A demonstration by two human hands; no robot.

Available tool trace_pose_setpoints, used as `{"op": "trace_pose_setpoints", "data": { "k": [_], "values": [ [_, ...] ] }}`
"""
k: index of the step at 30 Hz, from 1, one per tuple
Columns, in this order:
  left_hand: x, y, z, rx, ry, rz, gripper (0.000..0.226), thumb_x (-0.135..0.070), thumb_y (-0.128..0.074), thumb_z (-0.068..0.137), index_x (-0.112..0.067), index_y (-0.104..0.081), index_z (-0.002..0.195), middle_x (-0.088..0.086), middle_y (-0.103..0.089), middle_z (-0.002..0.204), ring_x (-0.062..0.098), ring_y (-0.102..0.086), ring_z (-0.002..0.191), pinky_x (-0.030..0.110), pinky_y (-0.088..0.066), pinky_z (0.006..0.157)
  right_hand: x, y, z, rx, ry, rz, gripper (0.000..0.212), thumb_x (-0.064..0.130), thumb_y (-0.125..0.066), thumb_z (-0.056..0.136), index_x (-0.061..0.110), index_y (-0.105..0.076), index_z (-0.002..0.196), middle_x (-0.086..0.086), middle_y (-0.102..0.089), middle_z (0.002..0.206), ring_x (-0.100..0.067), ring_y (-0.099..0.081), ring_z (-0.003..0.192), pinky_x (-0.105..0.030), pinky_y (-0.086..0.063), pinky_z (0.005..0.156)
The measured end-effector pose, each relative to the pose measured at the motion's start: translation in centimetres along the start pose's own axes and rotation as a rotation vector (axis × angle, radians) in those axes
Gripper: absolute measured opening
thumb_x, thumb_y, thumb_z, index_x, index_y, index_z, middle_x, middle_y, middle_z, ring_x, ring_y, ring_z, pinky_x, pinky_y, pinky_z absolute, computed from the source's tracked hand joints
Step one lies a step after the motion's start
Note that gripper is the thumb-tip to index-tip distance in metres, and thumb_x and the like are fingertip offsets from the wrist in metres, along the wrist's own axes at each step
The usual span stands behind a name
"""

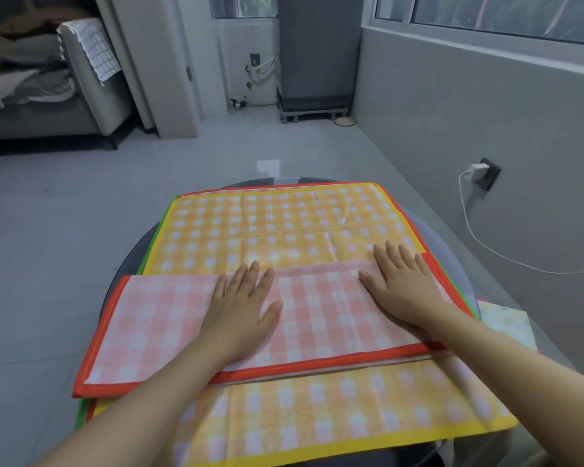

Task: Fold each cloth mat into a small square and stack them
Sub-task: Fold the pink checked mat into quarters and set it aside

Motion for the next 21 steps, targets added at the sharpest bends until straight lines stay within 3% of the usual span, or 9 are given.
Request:
{"op": "trace_pose_setpoints", "data": {
  "k": [6, 10, 16, 21],
  "values": [
    [0.0, -0.1, 0.1, 0.006, 0.003, 0.001, 0.062, -0.055, -0.012, 0.096, -0.031, 0.008, 0.149, -0.004, 0.017, 0.157, 0.011, 0.02, 0.143, 0.039, 0.013, 0.117, 9.0, 0.6, -0.4, -0.049, 0.265, 0.148, 0.059, 0.045, -0.017, 0.099, 0.021, -0.001, 0.15, 0.001, 0.006, 0.158, -0.015, 0.009, 0.145, -0.033, 0.007, 0.118],
    [0.1, -0.1, 0.4, 0.01, 0.004, -0.007, 0.059, -0.051, -0.014, 0.097, -0.031, 0.004, 0.15, -0.004, 0.012, 0.158, 0.01, 0.016, 0.144, 0.039, 0.012, 0.117, 14.0, -1.0, -1.1, 0.02, 0.445, 0.276, 0.053, 0.034, -0.021, 0.101, 0.02, -0.006, 0.15, 0.003, -0.003, 0.158, -0.01, 0.003, 0.145, -0.027, 0.003, 0.118],
    [2.7, 0.4, -0.4, 0.022, -0.012, 0.005, 0.056, -0.046, -0.014, 0.099, -0.03, 0.004, 0.15, -0.008, 0.011, 0.158, 0.006, 0.014, 0.143, 0.038, 0.008, 0.118, 14.5, -2.3, -1.3, 0.023, 0.455, 0.08, 0.068, 0.055, -0.007, 0.09, 0.024, 0.0, 0.15, 0.007, 0.003, 0.158, -0.007, 0.008, 0.144, -0.028, 0.008, 0.117],
    [8.8, 0.9, -2.3, 0.001, 0.119, 0.006, 0.056, -0.048, -0.01, 0.098, -0.032, 0.005, 0.149, -0.011, 0.013, 0.157, 0.004, 0.016, 0.143, 0.036, 0.01, 0.118, 14.5, -2.2, -1.4, 0.032, 0.451, 0.051, 0.062, 0.053, -0.011, 0.096, 0.025, 0.002, 0.15, 0.008, 0.005, 0.157, -0.006, 0.01, 0.144, -0.028, 0.008, 0.117]
  ]
}}
Point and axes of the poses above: each hand's wrist, its own z-axis towards the middle knuckle, its own y-axis out of the back of the hand, x = y × z, the point moved 8 cm from there along z, towards the middle knuckle
